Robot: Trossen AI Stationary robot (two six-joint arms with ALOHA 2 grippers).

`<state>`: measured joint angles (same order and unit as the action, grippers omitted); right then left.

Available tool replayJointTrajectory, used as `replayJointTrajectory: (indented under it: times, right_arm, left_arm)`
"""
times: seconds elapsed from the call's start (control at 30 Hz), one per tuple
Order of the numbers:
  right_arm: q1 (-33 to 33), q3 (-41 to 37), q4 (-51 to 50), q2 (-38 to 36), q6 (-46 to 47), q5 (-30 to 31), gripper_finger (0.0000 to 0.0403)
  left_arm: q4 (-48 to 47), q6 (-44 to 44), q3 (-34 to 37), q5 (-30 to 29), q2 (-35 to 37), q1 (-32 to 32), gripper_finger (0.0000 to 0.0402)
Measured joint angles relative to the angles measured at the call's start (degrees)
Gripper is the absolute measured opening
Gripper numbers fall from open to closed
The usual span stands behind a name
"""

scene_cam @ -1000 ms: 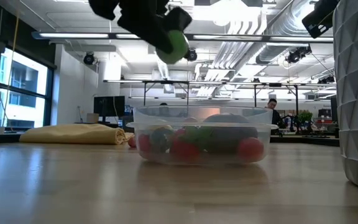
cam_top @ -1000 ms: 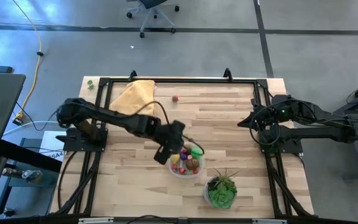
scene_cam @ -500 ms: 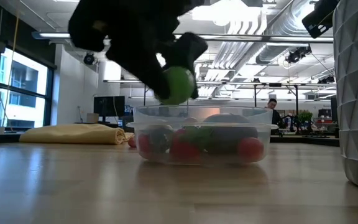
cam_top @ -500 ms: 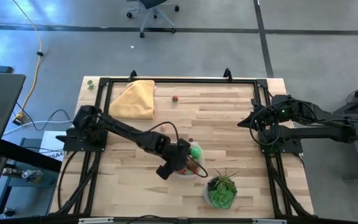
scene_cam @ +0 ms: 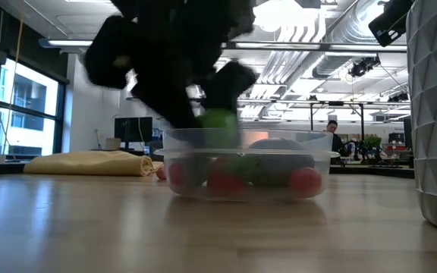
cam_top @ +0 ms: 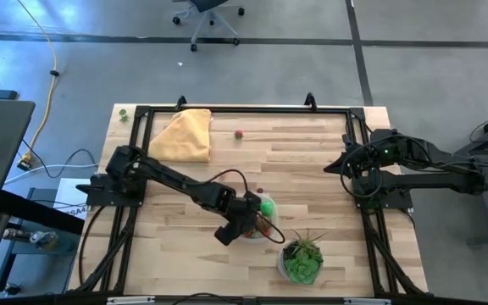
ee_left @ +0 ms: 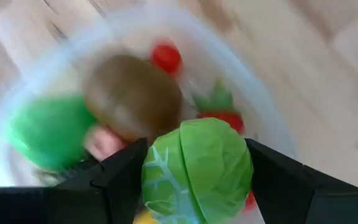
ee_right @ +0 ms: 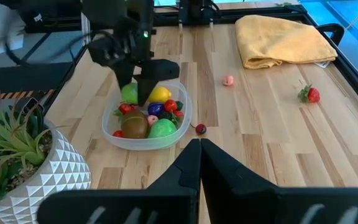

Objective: Pick and placing Produce into tupperware
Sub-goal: Put the green cabbage into the transparent bin

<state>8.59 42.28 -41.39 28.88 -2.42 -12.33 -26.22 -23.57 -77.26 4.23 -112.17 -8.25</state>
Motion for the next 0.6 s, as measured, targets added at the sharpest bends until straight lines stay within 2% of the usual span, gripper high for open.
replayJointTrajectory:
  times: [0.6]
  right_arm:
    - [0.0,0.0,0.0,0.0,0.0,0.0,0.0]
  left_arm:
    - [-0.6,1.1,0.2,-1.8,-0.4,0.0,0.0251]
